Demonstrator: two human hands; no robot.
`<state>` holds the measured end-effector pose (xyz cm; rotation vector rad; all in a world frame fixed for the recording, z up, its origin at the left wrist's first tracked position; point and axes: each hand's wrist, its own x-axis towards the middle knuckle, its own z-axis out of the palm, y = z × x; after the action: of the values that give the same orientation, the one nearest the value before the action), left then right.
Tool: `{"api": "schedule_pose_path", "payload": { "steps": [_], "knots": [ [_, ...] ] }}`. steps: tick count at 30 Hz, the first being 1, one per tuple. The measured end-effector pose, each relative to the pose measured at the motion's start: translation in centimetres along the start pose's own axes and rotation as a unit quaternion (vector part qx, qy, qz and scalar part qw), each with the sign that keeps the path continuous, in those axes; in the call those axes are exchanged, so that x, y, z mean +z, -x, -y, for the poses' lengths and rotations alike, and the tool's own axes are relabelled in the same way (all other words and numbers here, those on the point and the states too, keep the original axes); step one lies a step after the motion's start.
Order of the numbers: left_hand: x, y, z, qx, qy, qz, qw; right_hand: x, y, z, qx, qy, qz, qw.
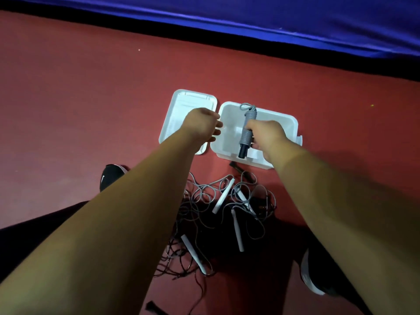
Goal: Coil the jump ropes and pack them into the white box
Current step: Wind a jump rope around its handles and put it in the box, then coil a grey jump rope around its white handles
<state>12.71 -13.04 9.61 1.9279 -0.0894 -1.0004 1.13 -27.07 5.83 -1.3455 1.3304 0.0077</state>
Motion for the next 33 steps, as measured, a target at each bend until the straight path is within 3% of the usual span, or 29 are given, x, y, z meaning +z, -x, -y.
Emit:
{"api": "schedule_pose_path", "payload": {
  "steps": [12, 19, 22, 27, 33],
  "knots": [
    [-0.6, -4.4, 5.7, -0.078, 0.034, -0.034, 0.996, 4.4, -6.6, -3.1, -0.003, 0.037, -0.001, 0.999],
    [-0.4, -5.2, 8.5, -0.103, -0.011, -0.026, 0.994, 5.3, -7.5, -3.8, -0.013, 0.021, 0.042, 0.999],
    [-0.6, -5.1, 9.5, -0.121, -0.078, -0.006, 0.99, 5.0, -6.7, -3.6, -0.018, 0.001, 0.028, 0.999],
    [-0.1, -5.0, 12.4, -0.096, -0.313, 0.057, 0.943, 3.0, -4.5, -4.4, -0.124, 0.148, -0.007, 0.981],
    [3.1, -1.5, 14.3, -0.03, -0.417, 0.114, 0.901, 1.5, -0.4, -7.0, -0.155, 0.172, 0.013, 0.973]
  ]
}}
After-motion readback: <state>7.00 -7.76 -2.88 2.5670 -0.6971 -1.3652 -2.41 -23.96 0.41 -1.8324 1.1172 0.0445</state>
